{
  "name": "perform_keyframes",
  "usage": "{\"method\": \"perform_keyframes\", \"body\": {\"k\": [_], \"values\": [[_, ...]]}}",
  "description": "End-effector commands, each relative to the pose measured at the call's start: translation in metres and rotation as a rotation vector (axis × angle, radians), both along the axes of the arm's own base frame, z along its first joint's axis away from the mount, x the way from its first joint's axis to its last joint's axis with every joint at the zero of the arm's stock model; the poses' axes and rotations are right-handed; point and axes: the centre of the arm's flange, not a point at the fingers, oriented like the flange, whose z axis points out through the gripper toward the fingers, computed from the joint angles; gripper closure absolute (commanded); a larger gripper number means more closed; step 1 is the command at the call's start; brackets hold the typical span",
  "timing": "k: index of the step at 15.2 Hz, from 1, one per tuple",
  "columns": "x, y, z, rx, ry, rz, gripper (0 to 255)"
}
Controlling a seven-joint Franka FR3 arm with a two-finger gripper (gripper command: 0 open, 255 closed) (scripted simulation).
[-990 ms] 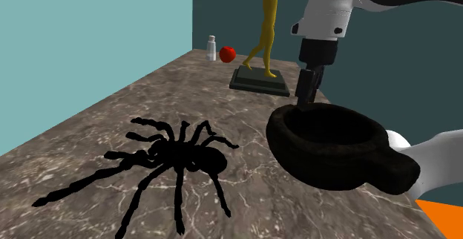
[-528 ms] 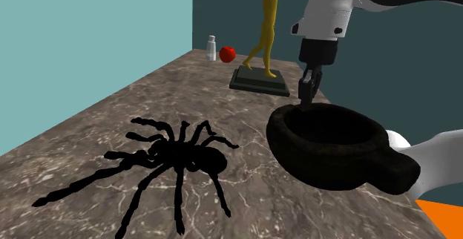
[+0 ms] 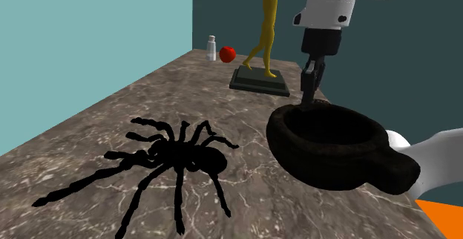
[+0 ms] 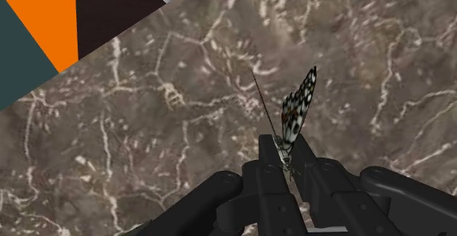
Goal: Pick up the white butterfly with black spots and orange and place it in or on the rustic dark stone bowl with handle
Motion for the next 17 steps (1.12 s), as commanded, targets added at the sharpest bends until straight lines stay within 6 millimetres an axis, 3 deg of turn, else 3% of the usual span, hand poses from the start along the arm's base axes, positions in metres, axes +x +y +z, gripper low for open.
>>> {"method": "perform_keyframes", "body": {"k": [1,17], "values": [[0.0,-0.001,0.011,0.0,0.0,0.0,255],[0.0,-0.001,0.095,0.0,0.0,0.0,255]]}}
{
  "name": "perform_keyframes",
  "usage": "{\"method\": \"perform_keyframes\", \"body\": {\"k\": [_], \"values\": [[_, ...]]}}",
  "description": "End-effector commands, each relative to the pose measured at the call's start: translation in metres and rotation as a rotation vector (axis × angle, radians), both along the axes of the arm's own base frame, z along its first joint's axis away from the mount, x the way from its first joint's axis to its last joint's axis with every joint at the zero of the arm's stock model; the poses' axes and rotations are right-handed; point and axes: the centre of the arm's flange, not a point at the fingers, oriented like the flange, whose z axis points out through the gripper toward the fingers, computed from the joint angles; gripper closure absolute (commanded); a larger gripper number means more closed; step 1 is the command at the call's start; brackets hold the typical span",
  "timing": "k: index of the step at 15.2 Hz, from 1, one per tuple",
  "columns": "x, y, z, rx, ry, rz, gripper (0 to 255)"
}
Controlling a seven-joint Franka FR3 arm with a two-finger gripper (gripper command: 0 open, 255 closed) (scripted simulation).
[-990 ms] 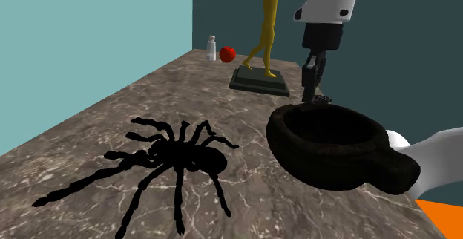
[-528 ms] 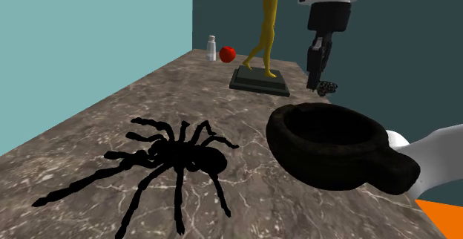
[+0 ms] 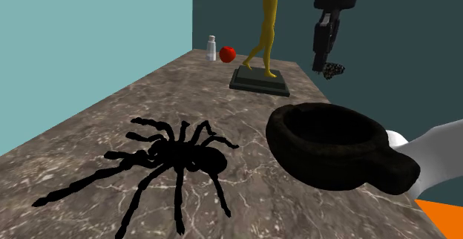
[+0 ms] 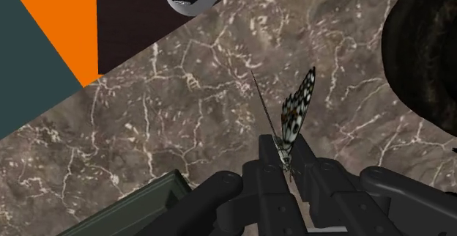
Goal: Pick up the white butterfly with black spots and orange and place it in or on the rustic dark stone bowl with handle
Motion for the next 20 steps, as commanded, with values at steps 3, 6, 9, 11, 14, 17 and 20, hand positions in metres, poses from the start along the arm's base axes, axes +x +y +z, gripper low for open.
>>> {"method": "perform_keyframes", "body": {"k": [3,6,9,11,14,17,20], "values": [[0.0,0.0,0.021,0.0,0.0,0.0,255],[0.0,0.0,0.037,0.0,0.0,0.0,255],[0.0,0.0,0.053,0.0,0.0,0.0,255],[0.0,0.0,0.059,0.0,0.0,0.0,255],[-0.017,0.036,0.059,0.0,0.0,0.0,255],[-0.033,0.072,0.059,0.0,0.0,0.0,255],[-0.05,0.108,0.06,0.0,0.0,0.0,255]]}}
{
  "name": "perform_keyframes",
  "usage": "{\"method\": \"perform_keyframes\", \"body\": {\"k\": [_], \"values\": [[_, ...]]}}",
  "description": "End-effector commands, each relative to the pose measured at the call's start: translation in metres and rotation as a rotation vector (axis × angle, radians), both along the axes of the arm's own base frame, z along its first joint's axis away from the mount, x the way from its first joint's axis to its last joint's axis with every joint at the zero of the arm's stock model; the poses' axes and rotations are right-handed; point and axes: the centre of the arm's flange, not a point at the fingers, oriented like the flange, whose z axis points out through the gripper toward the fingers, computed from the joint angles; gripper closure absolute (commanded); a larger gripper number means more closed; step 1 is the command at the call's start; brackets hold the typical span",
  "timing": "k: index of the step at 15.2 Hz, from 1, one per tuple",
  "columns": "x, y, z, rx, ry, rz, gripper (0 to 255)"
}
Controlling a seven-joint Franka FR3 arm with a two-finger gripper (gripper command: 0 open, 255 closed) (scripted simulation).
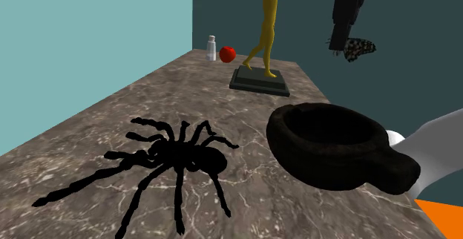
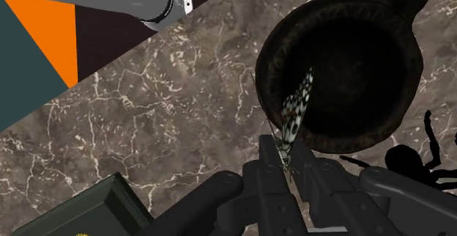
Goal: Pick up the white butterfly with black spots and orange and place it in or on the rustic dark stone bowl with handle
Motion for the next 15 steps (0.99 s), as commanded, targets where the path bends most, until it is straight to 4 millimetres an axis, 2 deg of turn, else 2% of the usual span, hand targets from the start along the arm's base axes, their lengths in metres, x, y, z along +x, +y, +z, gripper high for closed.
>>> {"method": "perform_keyframes", "body": {"k": [1,6,15], "values": [[-0.012,0.024,-0.001,0.0,0.0,-0.001,255],[-0.041,0.088,-0.001,0.0,0.0,-0.001,255],[-0.041,0.088,-0.048,0.0,0.0,-0.001,255]]}}
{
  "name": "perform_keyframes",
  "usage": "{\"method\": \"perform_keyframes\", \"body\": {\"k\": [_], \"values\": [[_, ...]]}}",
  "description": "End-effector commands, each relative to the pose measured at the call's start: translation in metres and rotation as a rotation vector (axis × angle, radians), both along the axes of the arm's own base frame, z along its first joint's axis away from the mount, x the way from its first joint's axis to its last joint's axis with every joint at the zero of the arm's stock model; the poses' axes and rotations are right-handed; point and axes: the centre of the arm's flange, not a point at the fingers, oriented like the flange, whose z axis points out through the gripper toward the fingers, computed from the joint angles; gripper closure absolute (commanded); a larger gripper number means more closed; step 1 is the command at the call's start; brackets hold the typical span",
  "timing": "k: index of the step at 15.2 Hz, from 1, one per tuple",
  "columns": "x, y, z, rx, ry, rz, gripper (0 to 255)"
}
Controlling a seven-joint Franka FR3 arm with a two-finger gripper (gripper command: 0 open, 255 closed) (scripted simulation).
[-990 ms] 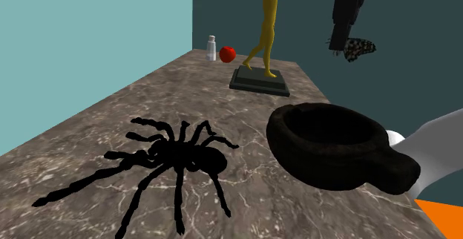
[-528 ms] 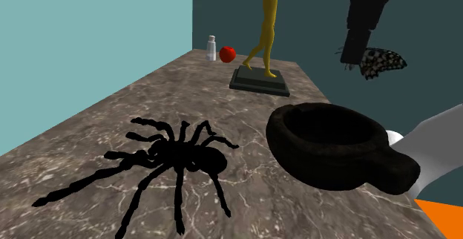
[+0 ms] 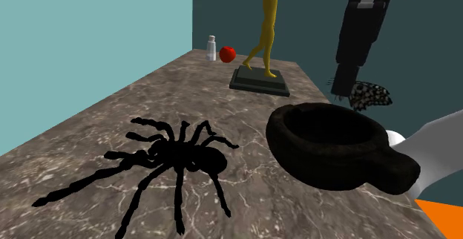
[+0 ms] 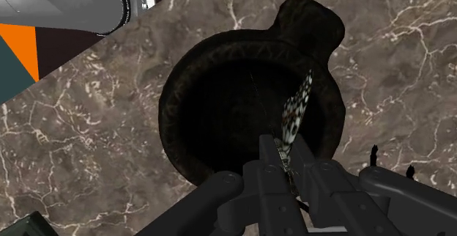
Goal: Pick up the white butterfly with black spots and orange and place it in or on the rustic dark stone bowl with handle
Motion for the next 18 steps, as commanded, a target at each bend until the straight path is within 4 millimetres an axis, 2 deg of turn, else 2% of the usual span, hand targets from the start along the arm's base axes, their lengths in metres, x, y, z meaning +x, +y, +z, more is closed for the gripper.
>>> {"method": "perform_keyframes", "body": {"k": [1,4,12,13,18], "values": [[0.001,0.0,-0.012,0.0,0.0,0.0,255],[0.001,0.0,-0.03,0.0,0.0,0.0,255],[0.001,0.0,-0.03,0.0,0.0,0.0,255],[0.001,0.0,-0.03,0.0,0.0,0.0,0],[0.001,0.0,-0.03,0.0,0.0,0.0,0]]}}
